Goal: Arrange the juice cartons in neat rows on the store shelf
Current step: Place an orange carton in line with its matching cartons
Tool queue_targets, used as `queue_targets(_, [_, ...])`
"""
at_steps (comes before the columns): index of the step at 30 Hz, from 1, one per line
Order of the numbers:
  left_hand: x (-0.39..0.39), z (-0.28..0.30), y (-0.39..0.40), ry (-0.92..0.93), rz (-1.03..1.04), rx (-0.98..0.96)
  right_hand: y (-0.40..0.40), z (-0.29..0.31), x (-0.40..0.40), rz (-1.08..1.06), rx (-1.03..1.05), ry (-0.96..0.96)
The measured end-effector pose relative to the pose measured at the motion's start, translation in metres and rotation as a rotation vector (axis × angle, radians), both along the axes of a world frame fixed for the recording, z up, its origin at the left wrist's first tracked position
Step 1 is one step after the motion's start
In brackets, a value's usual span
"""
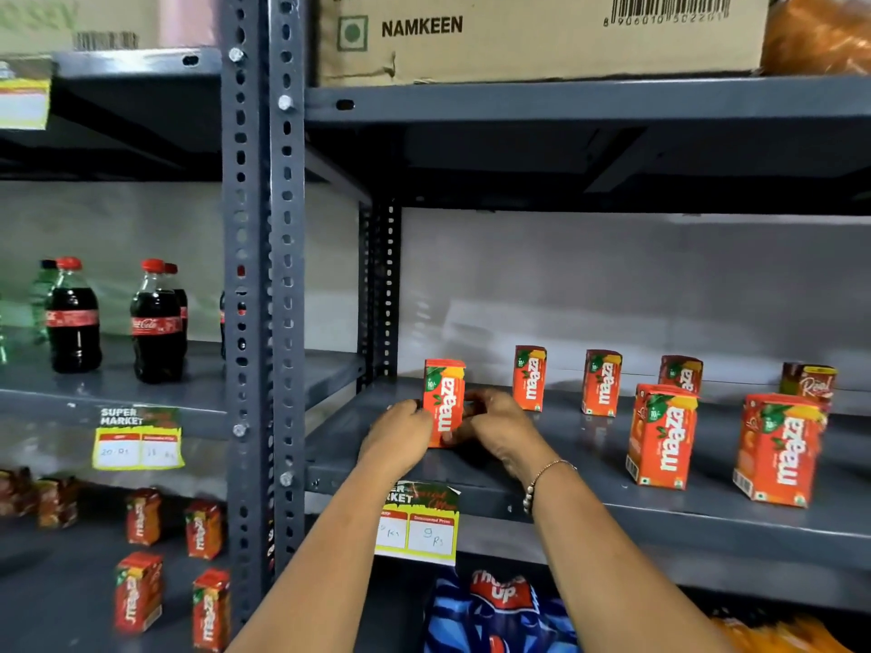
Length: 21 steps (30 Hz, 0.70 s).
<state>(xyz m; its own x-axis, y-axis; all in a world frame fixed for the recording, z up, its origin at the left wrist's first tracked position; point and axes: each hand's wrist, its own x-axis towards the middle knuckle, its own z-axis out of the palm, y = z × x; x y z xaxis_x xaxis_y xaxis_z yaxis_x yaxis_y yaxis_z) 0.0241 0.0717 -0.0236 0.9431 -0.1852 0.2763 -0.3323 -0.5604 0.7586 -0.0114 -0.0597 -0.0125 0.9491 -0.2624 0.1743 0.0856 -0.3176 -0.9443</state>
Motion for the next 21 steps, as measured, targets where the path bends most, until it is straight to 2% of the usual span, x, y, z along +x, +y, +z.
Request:
queue_targets(6, [-0.001,-0.009,-0.008,-0.116,0.039,0.5,-0.038,0.0,-0.03,-0.088,-0.075,0.016])
queue_targets(9, [-0.003,-0.009,-0.02,-0.143,0.049,0.645,-0.065,0.002,-0.056,-0.144,-0.116,0.019])
queue_targets(12, [-0.006,-0.008,-0.037,-0.197,0.036,0.681,-0.079,0.0,-0.071,-0.191,-0.135,0.016])
queue_targets(21, [-0.021,-0.008,-0.072,-0.15,-0.032,0.662,-0.081,-0.012,-0.082,-0.219,-0.259,-0.025])
